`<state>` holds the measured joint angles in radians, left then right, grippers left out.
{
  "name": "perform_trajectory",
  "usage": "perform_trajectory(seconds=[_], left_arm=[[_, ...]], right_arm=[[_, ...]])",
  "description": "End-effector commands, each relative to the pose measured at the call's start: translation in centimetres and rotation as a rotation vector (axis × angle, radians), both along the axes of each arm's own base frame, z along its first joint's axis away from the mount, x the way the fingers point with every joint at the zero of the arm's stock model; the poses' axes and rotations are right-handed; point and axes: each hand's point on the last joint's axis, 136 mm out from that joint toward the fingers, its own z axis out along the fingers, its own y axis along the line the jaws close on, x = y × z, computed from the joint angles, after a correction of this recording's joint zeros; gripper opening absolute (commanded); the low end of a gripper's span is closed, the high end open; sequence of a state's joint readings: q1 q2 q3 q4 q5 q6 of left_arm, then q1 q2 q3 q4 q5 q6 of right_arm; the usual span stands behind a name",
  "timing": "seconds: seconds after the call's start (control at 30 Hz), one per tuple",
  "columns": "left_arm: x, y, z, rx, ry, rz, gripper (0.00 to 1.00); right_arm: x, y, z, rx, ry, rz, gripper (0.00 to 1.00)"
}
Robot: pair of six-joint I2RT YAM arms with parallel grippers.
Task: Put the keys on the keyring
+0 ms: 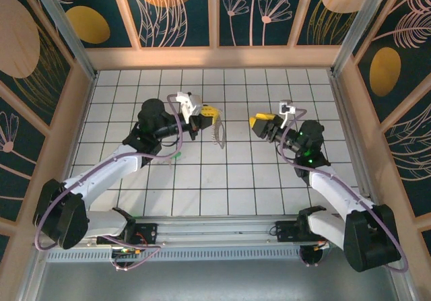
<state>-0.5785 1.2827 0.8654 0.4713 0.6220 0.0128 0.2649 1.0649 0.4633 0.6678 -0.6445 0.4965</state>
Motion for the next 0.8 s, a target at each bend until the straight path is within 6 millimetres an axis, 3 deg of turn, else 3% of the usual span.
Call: perform_trajectory(seconds=[0.0, 0.13, 0.37, 0.77], left_arm=[[0.8, 1.3, 2.0, -0.034, -0.133, 0.115, 0.0], [1.6, 2.5, 2.9, -0.066, -0.175, 0.206, 0.0], [3.7, 3.8, 4.1, -0.078, -0.19, 0.348, 0.0], [8.5, 6.9, 5.9, -0.084, -0.18, 0.535, 0.0]], right_arm=[[0.6, -0.2, -1.9, -0.019, 0.051, -0.028, 0.47], [0.7, 2.2, -4.9, -0.077, 0.136, 0.007, 0.42], [-0.9, 9.5, -9.5, -0.203, 0.222, 0.101, 0.38], [-1.9, 17.9, -13.0, -0.328, 0.22, 0.148, 0.39]])
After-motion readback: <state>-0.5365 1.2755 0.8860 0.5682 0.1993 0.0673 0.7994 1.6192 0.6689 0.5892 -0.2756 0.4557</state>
